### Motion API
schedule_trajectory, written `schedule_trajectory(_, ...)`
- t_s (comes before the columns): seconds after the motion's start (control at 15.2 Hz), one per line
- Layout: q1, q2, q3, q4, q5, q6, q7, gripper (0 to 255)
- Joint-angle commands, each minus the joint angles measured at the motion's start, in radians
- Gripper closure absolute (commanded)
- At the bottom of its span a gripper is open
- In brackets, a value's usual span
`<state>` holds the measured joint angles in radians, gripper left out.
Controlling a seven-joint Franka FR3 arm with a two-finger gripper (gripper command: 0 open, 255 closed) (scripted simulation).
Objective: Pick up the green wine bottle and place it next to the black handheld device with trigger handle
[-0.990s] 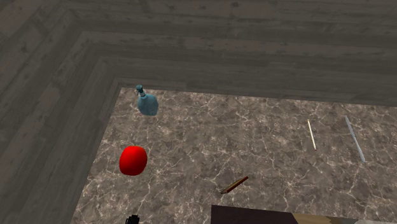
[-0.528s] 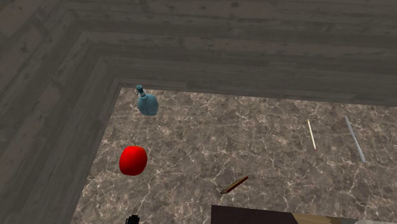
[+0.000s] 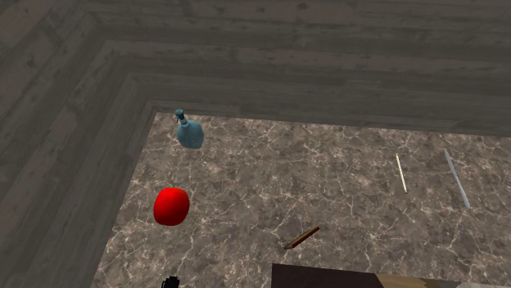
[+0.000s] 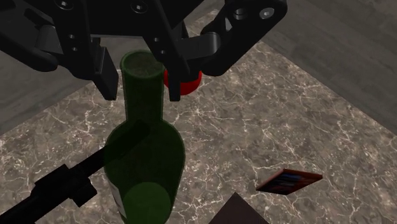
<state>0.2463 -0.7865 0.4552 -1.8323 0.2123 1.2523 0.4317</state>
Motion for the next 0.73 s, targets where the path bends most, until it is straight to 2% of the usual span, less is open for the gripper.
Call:
schedule_trajectory(0.0, 0.006, -0.022, -0.002, -0.046, 0.005, 0.025, -0.004, 255)
schedule_trajectory(0.66, 0.033, -0.108, 0.009, -0.241, 0.033, 0.135, -0.012, 255)
